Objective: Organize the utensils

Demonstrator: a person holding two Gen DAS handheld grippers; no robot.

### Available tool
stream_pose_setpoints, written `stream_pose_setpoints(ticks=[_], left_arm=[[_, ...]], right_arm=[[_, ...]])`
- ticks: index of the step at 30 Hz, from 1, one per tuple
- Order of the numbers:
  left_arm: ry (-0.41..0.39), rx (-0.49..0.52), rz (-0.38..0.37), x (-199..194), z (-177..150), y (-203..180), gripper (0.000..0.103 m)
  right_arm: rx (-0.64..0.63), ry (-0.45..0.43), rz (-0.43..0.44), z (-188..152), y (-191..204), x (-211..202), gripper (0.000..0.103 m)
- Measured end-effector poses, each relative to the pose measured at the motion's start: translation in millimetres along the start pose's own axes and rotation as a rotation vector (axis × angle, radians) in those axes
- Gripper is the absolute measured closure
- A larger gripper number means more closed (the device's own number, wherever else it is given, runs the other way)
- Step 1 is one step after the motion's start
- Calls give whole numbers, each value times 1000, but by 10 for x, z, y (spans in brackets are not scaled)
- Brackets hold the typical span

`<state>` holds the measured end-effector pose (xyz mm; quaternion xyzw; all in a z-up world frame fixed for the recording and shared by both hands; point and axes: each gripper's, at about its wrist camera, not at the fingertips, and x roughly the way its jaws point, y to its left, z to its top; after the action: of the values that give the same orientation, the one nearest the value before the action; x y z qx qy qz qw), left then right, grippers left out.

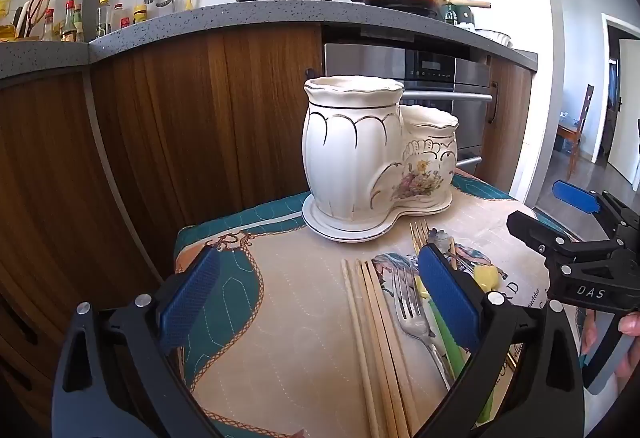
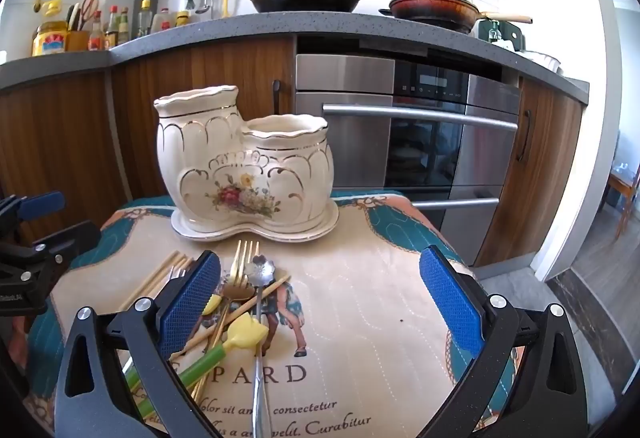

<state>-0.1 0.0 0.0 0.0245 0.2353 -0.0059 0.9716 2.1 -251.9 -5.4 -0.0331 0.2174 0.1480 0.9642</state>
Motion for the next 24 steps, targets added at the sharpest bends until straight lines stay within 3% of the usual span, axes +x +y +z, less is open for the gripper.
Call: stream_pose_setpoints(ticks=[24], left_arm=[[3, -3, -5, 1, 21, -13, 5]], right_arm=[[0, -6, 1, -17, 0, -16, 4]])
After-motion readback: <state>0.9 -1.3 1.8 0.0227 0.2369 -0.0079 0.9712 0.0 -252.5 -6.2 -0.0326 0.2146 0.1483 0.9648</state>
